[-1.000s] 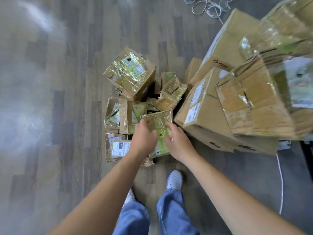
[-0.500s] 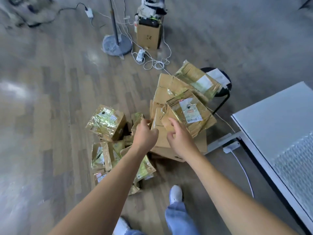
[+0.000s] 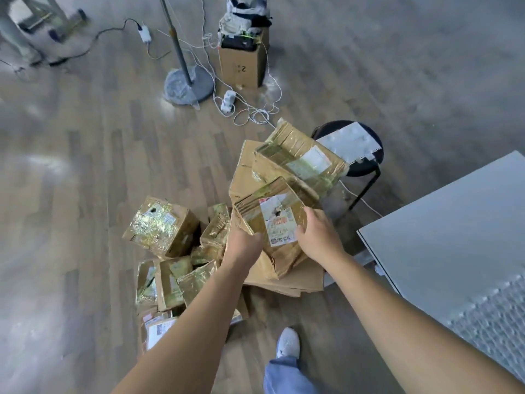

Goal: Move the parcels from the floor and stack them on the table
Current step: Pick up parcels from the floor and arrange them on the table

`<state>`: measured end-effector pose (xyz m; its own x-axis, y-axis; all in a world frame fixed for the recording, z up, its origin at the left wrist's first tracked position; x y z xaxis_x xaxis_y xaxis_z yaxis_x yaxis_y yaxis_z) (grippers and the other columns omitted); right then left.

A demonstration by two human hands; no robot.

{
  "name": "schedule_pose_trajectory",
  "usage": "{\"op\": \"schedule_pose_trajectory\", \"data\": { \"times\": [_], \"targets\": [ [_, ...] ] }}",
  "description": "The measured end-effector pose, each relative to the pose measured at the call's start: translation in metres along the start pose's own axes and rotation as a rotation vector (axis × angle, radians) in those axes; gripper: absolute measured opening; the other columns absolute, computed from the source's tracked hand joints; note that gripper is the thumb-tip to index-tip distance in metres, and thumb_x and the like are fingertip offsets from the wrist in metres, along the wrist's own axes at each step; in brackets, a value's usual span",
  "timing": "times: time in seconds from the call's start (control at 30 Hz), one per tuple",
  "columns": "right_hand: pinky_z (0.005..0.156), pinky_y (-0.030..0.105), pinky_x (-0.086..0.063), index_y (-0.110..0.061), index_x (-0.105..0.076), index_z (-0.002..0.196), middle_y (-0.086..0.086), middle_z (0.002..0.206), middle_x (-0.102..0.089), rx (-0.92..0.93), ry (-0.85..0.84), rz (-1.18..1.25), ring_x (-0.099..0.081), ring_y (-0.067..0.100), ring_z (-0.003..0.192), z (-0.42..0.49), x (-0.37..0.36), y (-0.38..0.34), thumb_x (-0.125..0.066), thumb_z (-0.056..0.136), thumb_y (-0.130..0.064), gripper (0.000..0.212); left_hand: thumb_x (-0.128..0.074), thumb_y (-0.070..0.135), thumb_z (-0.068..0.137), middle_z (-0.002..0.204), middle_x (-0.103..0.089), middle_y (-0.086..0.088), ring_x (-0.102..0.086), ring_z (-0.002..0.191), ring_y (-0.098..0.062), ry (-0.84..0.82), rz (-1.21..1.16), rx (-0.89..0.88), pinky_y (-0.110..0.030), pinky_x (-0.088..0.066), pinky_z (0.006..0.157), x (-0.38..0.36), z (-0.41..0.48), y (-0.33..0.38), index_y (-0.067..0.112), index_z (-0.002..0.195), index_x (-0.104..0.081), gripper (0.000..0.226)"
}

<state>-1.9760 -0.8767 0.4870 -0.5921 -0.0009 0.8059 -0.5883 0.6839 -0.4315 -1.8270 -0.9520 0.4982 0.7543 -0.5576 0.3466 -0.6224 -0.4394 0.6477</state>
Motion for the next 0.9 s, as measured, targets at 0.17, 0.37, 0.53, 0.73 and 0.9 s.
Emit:
{"op": "schedule_pose_trajectory", "data": {
  "times": [0.17,0.37,0.53,0.73,0.9],
  "targets": [
    [0.102,0.045,-0.041,-0.01,-0.028,0.148,0.016,0.145,-0.041,-0.109,-0.053,-0.058,-0.038,0.034,0.132,0.026,-0.002,0.016,-0.042,0.098,-0.036,0.058,-0.056,0.024,0.075,0.091,-0.062,-0.003,-0.061,0.081,-0.018,-0.042,-0.015,0.164,-0.046,-0.056,0.085,-0.012,0.016,-0.01,0.012,0.106,-0.05,0.035],
    [0.089,0.032,-0.042,-0.006,-0.052,0.135,0.017,0.135,-0.043,-0.183,-0.073,0.171,-0.05,0.028,0.115,0.013,0.012,0.008,-0.043,0.097,-0.042,0.053,-0.064,0.021,0.072,0.087,-0.068,-0.01,-0.066,0.08,-0.026,0.092,-0.081,0.079,-0.034,-0.054,0.068,0.016,0.018,0.001,0.005,0.096,-0.063,0.029],
    [0.069,0.026,-0.037,-0.007,-0.061,0.117,0.013,0.12,-0.053,-0.195,0.052,0.302,-0.058,0.026,0.094,-0.034,0.053,-0.022,-0.048,0.094,-0.041,0.043,-0.072,0.025,0.063,0.07,-0.068,-0.012,-0.063,0.064,-0.026,0.018,-0.199,-0.015,-0.035,-0.054,0.064,0.051,-0.018,0.032,0.007,0.08,-0.065,0.026],
    [0.066,0.03,-0.04,-0.02,-0.05,0.11,-0.006,0.092,-0.056,-0.244,0.317,0.534,-0.055,0.015,0.085,-0.127,0.128,-0.036,-0.05,0.096,-0.038,0.023,-0.069,0.022,0.078,0.091,-0.064,-0.003,-0.063,0.078,-0.015,-0.115,-0.173,-0.355,-0.025,-0.052,0.066,0.046,-0.094,0.091,0.013,0.101,-0.052,0.03],
    [0.086,0.038,-0.049,-0.012,-0.061,0.108,0.007,0.105,-0.067,-0.348,0.537,0.701,-0.062,0.025,0.097,-0.225,0.192,0.003,-0.051,0.095,-0.037,0.03,-0.074,0.041,0.07,0.091,-0.071,-0.005,-0.068,0.074,-0.012,-0.393,-0.08,-0.535,-0.029,-0.057,0.07,-0.006,-0.161,0.138,0.011,0.11,-0.058,0.053]
  ]
}}
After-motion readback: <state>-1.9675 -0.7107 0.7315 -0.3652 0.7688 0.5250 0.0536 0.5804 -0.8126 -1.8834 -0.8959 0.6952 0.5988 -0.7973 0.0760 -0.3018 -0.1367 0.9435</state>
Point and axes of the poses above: each hand's wrist, its own z-axis towards the middle knuckle, its own x-axis out of the back of the hand, y = z × x, the point moved 3 cm from there along z, towards the middle knuckle
